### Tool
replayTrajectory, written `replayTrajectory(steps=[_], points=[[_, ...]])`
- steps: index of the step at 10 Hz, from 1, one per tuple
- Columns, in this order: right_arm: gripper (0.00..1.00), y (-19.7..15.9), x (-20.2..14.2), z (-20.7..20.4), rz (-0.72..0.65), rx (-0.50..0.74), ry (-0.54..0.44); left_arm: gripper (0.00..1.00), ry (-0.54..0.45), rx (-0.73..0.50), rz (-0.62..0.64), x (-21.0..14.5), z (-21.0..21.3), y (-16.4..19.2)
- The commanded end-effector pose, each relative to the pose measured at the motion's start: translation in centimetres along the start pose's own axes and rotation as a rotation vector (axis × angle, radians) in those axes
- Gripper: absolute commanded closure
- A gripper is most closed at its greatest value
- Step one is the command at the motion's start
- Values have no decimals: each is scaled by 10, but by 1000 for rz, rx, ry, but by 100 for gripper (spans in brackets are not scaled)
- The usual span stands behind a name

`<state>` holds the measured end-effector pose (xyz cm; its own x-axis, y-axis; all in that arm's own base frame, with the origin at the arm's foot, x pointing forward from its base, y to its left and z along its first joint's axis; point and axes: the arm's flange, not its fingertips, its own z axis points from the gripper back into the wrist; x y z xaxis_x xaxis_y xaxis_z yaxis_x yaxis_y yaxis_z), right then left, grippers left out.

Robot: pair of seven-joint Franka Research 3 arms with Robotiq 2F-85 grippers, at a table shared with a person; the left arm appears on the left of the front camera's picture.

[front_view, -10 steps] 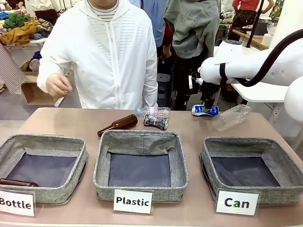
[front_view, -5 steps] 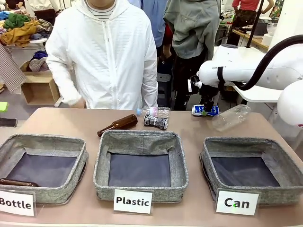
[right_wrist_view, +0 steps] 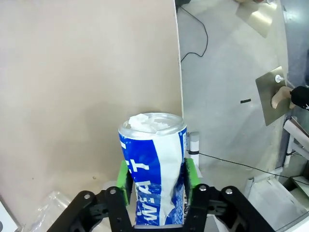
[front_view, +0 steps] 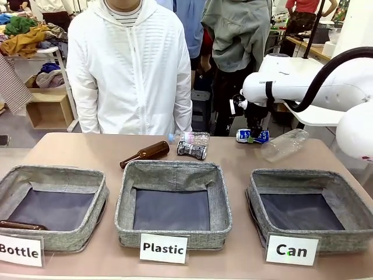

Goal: Sort the can waste into the basket.
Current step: Pick up the can waste from the table and place it in the right Fabric basket.

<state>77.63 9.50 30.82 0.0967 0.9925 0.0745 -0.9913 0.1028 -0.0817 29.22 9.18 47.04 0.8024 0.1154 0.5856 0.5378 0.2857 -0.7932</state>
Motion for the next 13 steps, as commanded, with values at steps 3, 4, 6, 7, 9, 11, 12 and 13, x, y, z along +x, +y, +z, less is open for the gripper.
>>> replayTrajectory(steps=[3, 4, 6, 7, 9, 11, 12, 13], points=[[100, -14, 4, 7, -19, -7, 45, 0, -11, -20, 13, 1, -4, -3], [100, -9, 7, 21, -16, -36, 60, 0, -11, -20, 13, 1, -4, -3], [100, 29, 11, 101, -7, -115, 67, 0, -11, -20, 13, 1, -4, -3], [100, 62, 10, 148, 46, -72, 20, 0, -11, -20, 13, 1, -4, -3], [100, 140, -7, 214, 112, 32, 34, 0, -11, -20, 13, 1, -4, -3], [100, 228, -18, 231, 55, 68, -65, 0, -11, -20, 13, 1, -4, -3], [100, 268, -27, 223, 123, 85, -93, 0, -11, -20, 13, 1, -4, -3], [100, 301, -37, 213, 90, 56, -118, 0, -11, -20, 13, 1, -4, -3]])
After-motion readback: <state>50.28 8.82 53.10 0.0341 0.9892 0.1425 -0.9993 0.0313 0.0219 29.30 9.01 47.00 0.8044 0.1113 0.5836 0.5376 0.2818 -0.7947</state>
